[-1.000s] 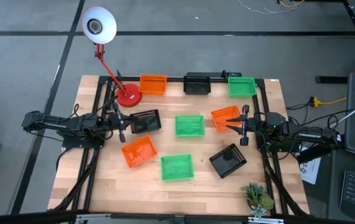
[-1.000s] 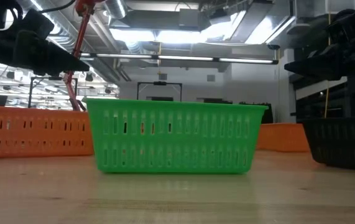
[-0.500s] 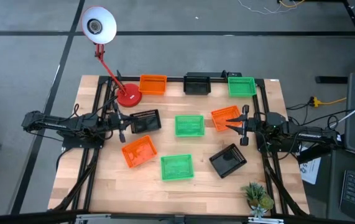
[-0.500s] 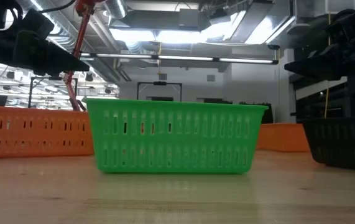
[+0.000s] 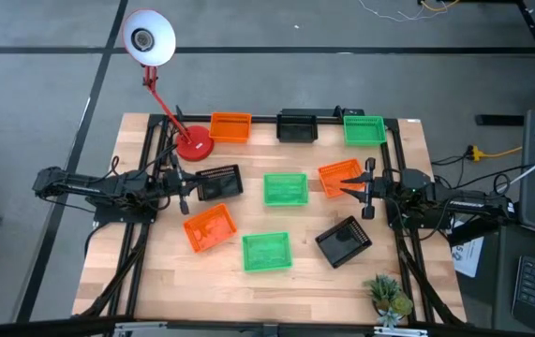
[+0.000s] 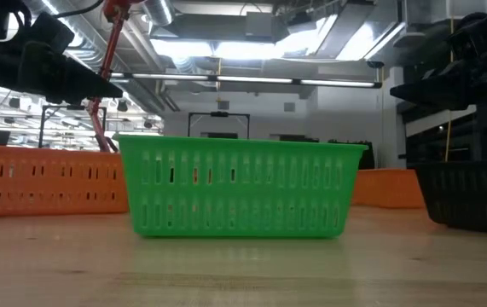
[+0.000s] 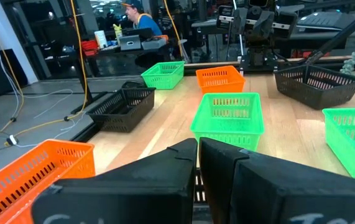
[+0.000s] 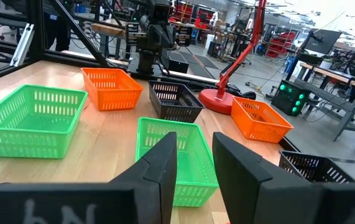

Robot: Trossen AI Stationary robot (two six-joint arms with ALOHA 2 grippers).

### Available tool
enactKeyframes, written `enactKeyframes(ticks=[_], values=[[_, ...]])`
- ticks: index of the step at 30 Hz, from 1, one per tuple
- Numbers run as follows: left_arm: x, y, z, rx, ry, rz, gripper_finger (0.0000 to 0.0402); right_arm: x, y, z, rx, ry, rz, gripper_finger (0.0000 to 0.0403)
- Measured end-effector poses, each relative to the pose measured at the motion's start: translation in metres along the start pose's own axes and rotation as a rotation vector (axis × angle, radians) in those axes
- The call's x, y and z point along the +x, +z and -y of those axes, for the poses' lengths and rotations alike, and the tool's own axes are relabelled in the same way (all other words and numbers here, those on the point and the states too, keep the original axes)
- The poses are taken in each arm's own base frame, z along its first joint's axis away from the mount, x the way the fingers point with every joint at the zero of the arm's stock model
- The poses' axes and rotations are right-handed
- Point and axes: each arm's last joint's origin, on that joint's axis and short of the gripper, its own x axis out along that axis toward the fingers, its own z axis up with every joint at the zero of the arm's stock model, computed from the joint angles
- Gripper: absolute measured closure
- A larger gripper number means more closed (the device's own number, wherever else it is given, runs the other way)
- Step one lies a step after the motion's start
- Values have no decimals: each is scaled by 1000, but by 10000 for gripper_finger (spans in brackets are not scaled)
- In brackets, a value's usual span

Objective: Stack baskets by color
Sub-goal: Stack the middle green bin on top of the top green bin

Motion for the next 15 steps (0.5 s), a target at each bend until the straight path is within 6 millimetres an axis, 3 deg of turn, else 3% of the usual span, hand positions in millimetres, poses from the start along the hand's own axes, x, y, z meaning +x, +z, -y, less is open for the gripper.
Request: enactKeyframes(ticks=[15], values=[[-2, 21, 1, -212, -125, 211, 390, 0, 3, 1, -53, -7, 30, 297]])
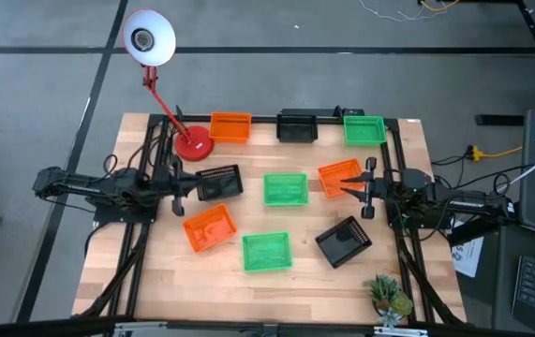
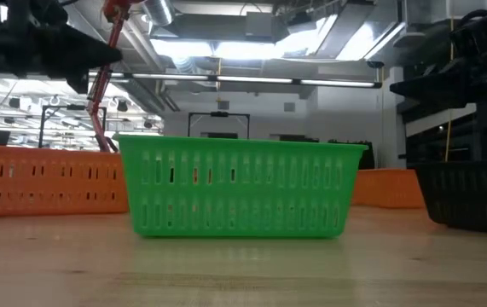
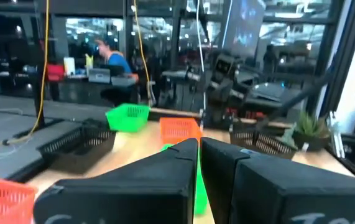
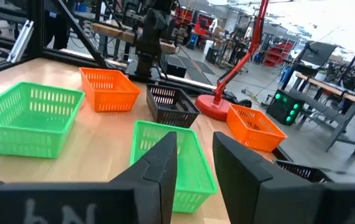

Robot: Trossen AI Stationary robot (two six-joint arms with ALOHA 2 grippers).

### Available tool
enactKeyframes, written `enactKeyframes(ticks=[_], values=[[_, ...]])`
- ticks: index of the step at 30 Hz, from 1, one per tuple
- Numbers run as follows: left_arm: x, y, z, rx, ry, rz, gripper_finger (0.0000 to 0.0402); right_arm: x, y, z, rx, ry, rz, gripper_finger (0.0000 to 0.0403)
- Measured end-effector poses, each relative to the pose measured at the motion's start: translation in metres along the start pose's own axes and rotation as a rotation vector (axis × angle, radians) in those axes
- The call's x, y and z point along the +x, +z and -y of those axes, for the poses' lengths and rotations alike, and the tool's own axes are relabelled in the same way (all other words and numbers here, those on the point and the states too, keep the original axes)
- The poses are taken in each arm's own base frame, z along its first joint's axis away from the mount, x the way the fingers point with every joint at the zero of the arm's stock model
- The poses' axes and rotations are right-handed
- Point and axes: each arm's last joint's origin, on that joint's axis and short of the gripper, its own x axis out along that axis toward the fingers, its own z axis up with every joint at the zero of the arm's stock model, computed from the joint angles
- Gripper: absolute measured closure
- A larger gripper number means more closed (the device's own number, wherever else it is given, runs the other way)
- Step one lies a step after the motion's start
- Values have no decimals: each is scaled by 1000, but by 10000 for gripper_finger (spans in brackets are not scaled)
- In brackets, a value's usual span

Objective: Stack baskets by color
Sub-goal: Stack the middle green bin on top of the top green bin

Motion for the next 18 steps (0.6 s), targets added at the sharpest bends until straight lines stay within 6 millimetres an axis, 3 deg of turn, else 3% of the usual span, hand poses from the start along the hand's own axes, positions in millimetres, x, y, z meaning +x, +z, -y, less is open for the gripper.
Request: enactKeyframes(ticks=[12, 18], values=[[0, 0, -1, 57, 29, 1, 390, -3, 25, 8, 345, -53, 273, 297], [0, 0, -1, 64, 29, 0, 390, -9, 39, 11, 326, -70, 432, 297]])
